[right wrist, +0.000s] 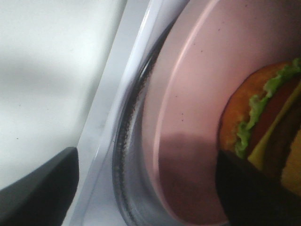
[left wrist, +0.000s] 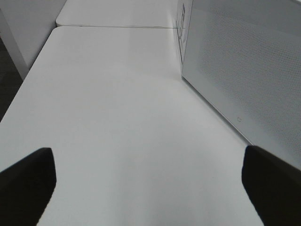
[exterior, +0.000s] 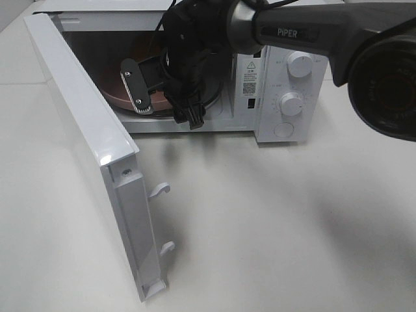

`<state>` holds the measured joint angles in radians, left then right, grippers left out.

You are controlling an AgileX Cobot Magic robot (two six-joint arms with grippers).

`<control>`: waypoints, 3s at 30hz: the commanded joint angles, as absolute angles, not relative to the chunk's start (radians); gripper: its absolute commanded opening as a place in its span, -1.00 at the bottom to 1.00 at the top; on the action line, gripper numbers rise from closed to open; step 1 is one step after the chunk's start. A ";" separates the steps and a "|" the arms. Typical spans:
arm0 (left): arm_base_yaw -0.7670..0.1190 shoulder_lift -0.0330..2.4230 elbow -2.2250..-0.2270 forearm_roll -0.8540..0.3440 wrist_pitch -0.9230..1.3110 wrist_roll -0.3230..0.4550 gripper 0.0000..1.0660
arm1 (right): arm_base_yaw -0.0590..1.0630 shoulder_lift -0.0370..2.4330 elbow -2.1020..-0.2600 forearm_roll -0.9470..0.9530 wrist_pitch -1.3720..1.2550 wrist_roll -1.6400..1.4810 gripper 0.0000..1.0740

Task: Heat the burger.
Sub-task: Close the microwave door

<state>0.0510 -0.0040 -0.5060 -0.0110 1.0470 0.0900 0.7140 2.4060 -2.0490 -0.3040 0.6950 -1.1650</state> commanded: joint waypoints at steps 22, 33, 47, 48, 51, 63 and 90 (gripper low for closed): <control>0.047 -0.024 -0.505 -0.012 1.047 0.086 0.93 | 0.711 2.312 -2.054 -0.135 0.968 -1.288 0.42; 0.047 -0.024 -0.505 -0.012 1.047 0.086 0.93 | 0.711 2.300 -2.052 -0.117 1.166 -1.282 0.42; 0.047 -0.024 -0.505 -0.012 1.047 0.086 0.93 | 0.711 2.195 -1.900 -0.119 1.242 -1.234 0.42; 0.047 -0.024 -0.505 -0.012 1.047 0.086 0.93 | 0.711 2.185 -1.885 -0.119 1.242 -1.232 0.42; 0.047 -0.024 -0.505 -0.012 1.047 0.086 0.93 | 0.711 2.138 -1.821 -0.120 1.235 -1.207 0.42; 0.047 -0.024 -0.505 -0.012 1.047 0.086 0.93 | 0.711 1.982 -1.663 -0.120 1.242 -1.027 0.43; 0.047 -0.024 -0.505 -0.012 1.047 0.086 0.93 | 0.630 1.470 -1.256 -0.128 1.242 -0.158 0.42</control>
<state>0.0510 -0.0040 -0.5060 -0.0110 1.0470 0.0900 0.6670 1.5190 -1.3040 -0.1200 1.2130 -0.2510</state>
